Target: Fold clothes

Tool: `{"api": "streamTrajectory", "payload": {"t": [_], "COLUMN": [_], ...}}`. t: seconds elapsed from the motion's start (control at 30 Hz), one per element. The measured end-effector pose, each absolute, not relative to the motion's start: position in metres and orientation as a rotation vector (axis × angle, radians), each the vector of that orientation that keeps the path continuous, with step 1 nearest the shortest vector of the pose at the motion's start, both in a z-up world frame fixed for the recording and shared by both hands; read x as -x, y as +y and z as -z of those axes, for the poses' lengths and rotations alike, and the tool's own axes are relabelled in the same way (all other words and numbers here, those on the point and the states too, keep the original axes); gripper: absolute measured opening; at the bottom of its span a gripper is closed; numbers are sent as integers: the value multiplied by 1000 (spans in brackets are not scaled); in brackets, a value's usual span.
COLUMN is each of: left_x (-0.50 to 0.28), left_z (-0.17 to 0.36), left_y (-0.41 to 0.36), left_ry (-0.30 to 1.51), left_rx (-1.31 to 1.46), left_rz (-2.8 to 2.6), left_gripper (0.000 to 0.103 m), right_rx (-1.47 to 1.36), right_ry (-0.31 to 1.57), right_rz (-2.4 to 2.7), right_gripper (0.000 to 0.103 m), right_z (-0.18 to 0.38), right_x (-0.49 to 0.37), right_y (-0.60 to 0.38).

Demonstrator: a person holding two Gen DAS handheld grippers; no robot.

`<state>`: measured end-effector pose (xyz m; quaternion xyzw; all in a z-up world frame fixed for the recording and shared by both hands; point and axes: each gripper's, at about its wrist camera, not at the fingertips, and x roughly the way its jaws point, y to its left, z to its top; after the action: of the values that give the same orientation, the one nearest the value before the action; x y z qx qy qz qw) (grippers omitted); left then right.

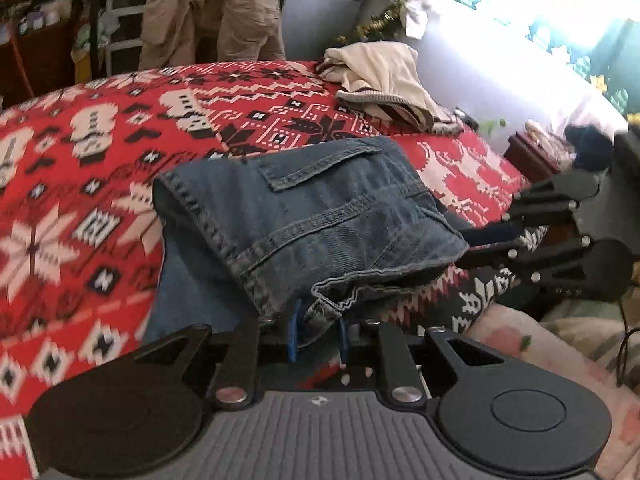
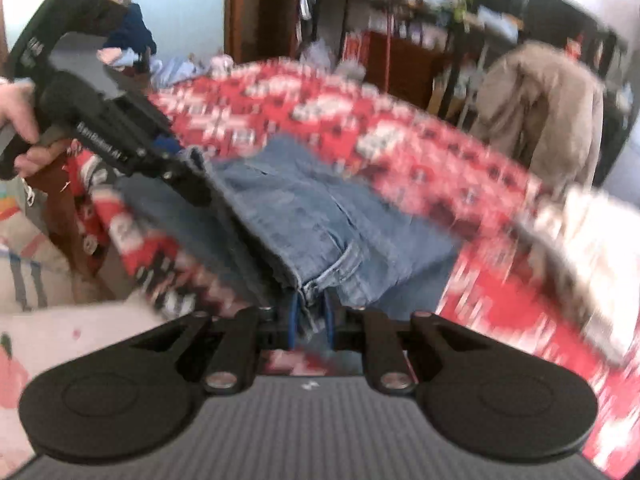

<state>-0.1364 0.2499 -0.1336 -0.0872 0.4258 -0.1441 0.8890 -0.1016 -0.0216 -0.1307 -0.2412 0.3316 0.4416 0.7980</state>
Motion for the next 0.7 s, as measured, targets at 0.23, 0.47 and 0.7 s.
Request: {"api": "streamTrajectory", "payload": {"t": [0.23,0.47,0.7], "left_x": [146,126,87], "left_z": [114,114,139], "left_y": [283,321,357], "left_ry": [890,826,816], "left_rx": [306,491,649], "left_rz": [304,200,88], "left_gripper": [46,54,54], "right_rx": [389,209,75], "right_ry": [742,770,832], "right_rz": [-920,-880,-763], "right_gripper": [15,18,32], "right_z": [113,103,125], "right_x": [89,41,-20], "right_y": [-54,-65,-56]}}
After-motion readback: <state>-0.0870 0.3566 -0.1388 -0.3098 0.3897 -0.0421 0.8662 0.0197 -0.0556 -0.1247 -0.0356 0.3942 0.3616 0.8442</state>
